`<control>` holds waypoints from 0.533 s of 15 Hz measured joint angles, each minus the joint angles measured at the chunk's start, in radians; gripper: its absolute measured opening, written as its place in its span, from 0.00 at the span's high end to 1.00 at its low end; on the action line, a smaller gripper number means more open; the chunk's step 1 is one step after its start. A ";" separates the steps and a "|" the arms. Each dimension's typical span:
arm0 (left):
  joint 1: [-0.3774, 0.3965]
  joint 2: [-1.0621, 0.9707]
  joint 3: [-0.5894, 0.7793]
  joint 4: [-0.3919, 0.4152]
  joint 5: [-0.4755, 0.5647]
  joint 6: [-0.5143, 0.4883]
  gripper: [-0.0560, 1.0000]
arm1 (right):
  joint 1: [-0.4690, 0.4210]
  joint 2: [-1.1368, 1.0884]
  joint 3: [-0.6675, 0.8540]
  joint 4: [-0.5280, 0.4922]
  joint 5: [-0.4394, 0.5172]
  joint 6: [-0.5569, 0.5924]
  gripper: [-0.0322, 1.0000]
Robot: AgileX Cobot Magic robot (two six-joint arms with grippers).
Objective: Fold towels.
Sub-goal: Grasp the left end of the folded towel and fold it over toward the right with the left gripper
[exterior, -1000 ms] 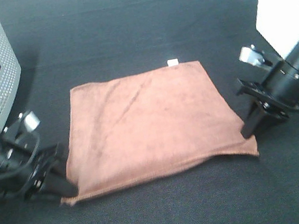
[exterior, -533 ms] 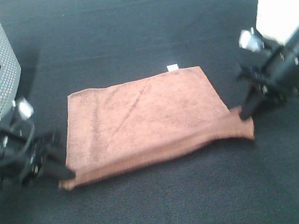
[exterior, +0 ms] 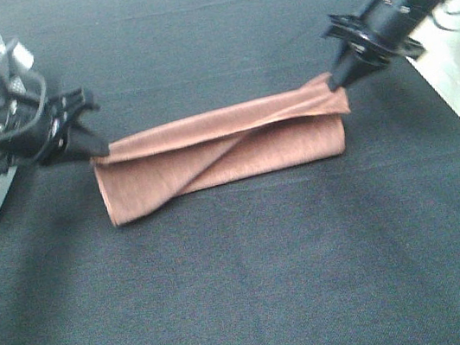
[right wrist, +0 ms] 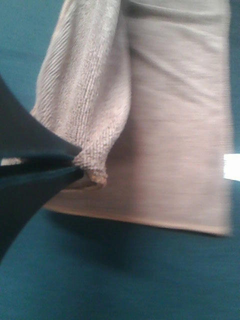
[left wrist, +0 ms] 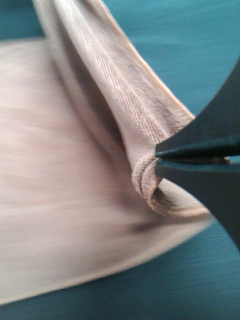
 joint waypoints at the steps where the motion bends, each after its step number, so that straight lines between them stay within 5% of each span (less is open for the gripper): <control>1: 0.000 0.043 -0.065 0.033 -0.012 -0.001 0.94 | 0.013 0.053 -0.095 -0.010 0.001 0.017 0.97; 6: 0.000 0.203 -0.278 0.252 -0.029 -0.062 0.94 | 0.019 0.196 -0.255 -0.046 -0.006 0.032 0.97; 8: 0.000 0.225 -0.303 0.273 -0.040 -0.079 0.94 | 0.019 0.212 -0.255 -0.046 -0.022 0.032 0.97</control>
